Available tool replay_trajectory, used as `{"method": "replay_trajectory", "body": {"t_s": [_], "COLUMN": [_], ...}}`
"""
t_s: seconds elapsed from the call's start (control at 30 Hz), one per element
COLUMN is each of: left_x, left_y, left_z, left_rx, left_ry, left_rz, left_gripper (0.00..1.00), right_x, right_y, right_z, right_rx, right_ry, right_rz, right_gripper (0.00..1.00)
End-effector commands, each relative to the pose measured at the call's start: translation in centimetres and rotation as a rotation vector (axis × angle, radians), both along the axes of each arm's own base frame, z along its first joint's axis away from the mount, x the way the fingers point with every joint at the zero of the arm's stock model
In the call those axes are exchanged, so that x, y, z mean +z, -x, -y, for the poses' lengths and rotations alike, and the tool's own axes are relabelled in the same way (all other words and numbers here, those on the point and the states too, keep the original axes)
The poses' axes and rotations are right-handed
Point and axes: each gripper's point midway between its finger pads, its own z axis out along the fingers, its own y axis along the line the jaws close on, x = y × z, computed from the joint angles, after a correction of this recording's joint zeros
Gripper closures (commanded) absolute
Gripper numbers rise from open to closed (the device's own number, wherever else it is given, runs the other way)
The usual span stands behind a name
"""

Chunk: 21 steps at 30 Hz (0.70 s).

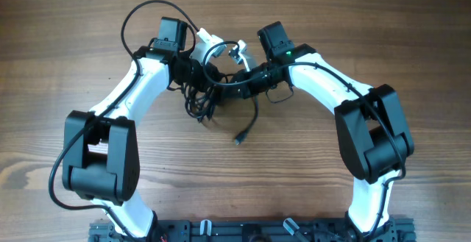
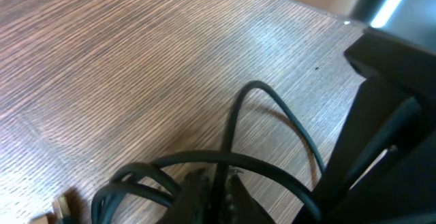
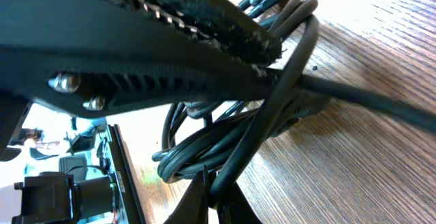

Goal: Untangle cables

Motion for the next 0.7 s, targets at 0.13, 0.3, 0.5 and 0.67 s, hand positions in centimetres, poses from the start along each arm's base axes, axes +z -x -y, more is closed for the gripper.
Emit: {"method": "replay_trajectory", "body": {"t_s": [0.13,0.3,0.5,0.67], "left_x": [0.2,-0.1,0.9,3.1], "left_y": [0.4,0.4,0.3,0.7], "left_z": [-0.1,-0.3,-0.8,-0.9], "left_rx": [-0.004,0.013,0.046,0.04], "left_ry": [-0.016,-0.024,-0.009,0.059], "left_rz": [0.011,0.002,0.0,0.009], "left_gripper": [0.9,0.96,0.96,0.96], "right_x": [-0.2,-0.2,-0.7,-2.3], "right_y": [0.7,0.6,-0.5,-2.4], "right_z": [-0.5,-0.6,-0.4,0.8], "right_rx": [0.035,0.024,-0.061,-0.218], "right_ry": [-0.034,-0.032,0.017,0.141], "right_rz": [-0.013,-0.023,-0.049,-0.073], "right_gripper": [0.96,0.96,0.96,0.96]}}
